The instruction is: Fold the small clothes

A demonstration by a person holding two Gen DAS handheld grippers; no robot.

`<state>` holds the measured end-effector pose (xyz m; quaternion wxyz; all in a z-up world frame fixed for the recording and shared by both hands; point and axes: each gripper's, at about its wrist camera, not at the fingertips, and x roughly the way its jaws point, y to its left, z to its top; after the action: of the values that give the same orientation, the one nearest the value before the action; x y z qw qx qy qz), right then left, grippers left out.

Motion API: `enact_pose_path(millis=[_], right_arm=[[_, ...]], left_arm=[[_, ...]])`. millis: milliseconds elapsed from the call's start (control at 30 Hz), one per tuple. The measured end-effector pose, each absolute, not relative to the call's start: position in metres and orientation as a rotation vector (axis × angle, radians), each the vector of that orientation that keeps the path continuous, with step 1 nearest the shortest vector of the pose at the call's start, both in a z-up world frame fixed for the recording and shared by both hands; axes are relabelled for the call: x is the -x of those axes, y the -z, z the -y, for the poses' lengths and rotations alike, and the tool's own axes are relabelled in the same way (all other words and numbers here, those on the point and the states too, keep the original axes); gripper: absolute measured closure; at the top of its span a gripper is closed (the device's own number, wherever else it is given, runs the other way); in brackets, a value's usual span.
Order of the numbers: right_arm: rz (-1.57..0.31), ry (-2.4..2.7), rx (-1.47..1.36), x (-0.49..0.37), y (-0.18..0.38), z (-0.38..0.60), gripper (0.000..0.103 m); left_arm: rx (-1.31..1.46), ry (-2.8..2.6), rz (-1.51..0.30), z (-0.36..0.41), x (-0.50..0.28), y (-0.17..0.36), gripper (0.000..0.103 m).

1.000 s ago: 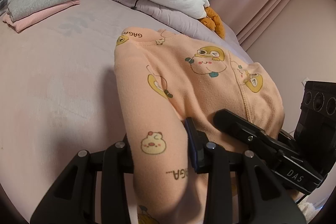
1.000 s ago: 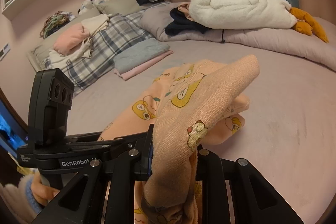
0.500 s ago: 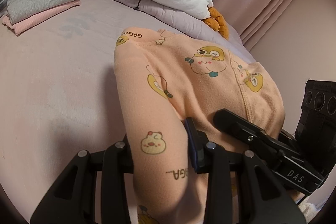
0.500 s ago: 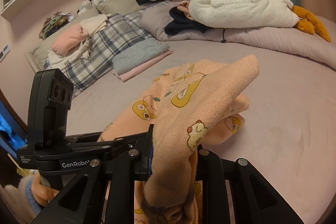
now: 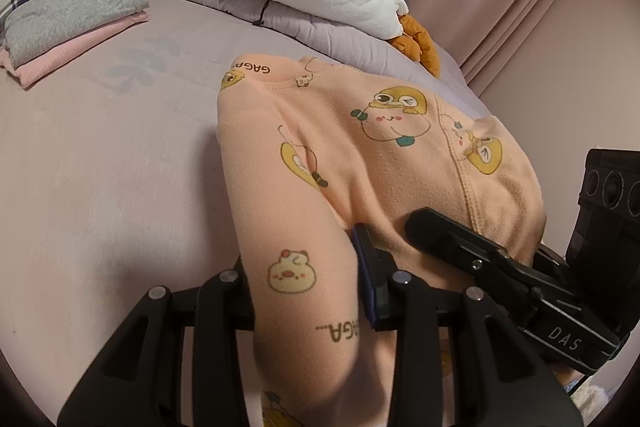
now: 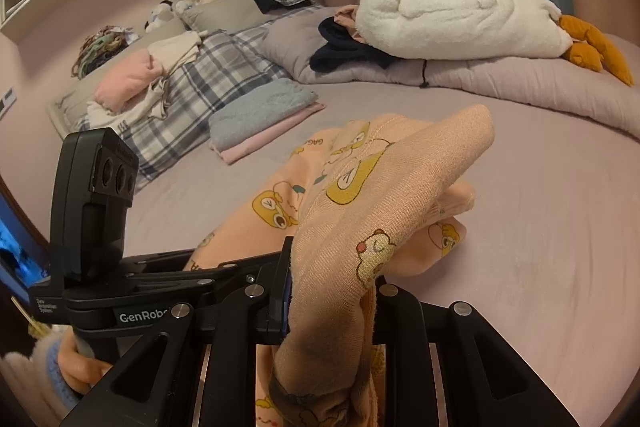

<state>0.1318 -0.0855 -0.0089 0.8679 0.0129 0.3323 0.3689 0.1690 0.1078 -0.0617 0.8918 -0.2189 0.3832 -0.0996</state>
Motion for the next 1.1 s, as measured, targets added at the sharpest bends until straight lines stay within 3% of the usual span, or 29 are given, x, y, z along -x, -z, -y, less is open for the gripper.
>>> enact_pose_path(millis=[1100], right_arm=[[-0.705,-0.743,-0.024,-0.163,0.015,0.087,0.079]], left_arm=[[0.387,0.198,-0.812,-0.105,-0.212,0.066,0.068]])
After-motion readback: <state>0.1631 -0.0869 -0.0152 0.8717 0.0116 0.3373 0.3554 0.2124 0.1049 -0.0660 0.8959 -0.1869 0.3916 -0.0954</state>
